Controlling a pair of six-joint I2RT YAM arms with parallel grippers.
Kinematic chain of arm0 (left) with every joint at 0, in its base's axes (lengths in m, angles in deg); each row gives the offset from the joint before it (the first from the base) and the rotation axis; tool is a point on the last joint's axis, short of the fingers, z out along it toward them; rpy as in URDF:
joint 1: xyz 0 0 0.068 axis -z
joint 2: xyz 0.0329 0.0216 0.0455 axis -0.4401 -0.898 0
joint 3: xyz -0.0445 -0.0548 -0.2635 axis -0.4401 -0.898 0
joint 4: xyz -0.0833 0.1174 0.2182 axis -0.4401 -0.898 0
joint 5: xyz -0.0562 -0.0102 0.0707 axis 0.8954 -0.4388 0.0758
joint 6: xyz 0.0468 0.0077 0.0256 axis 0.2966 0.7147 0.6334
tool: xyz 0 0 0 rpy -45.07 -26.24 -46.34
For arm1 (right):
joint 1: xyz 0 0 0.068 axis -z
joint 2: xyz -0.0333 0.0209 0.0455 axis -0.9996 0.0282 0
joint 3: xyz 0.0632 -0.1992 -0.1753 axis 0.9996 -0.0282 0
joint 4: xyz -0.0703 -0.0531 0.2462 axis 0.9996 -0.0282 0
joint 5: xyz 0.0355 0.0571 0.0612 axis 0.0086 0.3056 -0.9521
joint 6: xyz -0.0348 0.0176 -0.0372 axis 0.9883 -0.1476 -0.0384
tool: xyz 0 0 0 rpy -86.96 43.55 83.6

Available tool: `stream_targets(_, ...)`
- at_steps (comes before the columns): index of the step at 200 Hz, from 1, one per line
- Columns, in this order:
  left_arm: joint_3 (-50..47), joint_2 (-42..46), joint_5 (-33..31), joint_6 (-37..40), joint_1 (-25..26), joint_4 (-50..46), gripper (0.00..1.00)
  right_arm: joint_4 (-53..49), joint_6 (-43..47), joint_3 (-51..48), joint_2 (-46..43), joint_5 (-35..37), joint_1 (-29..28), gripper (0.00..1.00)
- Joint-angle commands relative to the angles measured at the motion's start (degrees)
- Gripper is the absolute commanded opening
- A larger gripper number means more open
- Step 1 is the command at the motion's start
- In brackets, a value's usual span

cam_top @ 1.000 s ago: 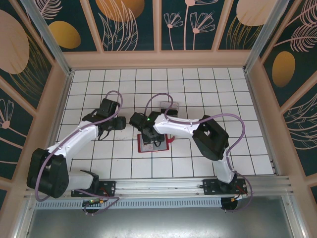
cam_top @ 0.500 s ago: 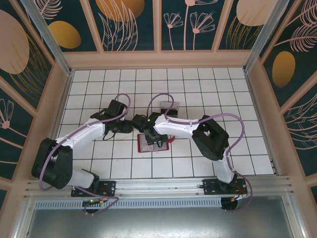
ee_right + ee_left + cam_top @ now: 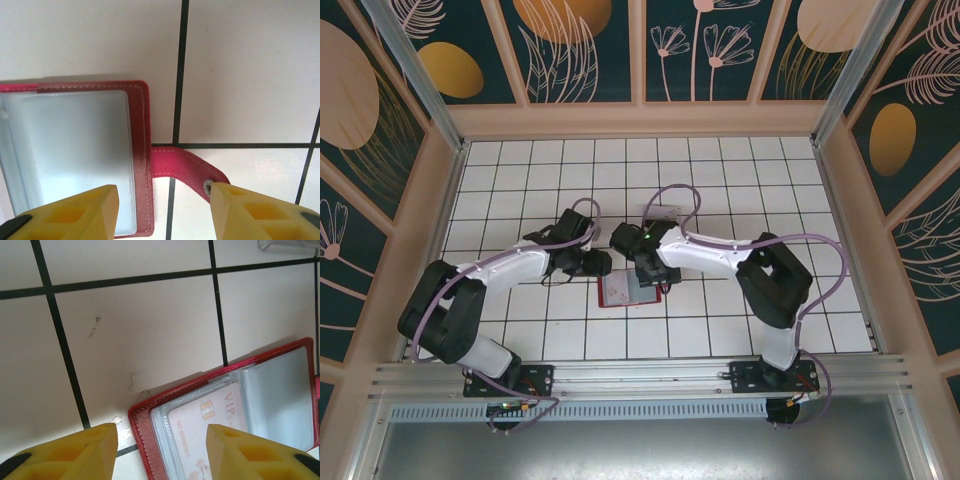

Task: Take the credit cards out of the card holder

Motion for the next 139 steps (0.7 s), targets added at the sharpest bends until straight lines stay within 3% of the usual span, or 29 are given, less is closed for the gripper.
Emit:
stream_targets(1,-1.68,-0.15,1.81,-2.10,0.44,1.10,0.49,5.85,0.90,-2.74,-4.18,-3.81,1.78,0.50)
stream_targets(53,-4.26,0.95,1.81,-4.74,2.61,0.23,0.48,24.69,2.46,-10.63,-8.63,-25.12,6.51,0.44)
stream_targets(139,-7.28,1.86,2.37,-5.67,3.44,0.00,0.43,34.69,3.38,-11.56,-2.85,-37.59,7.89,0.38)
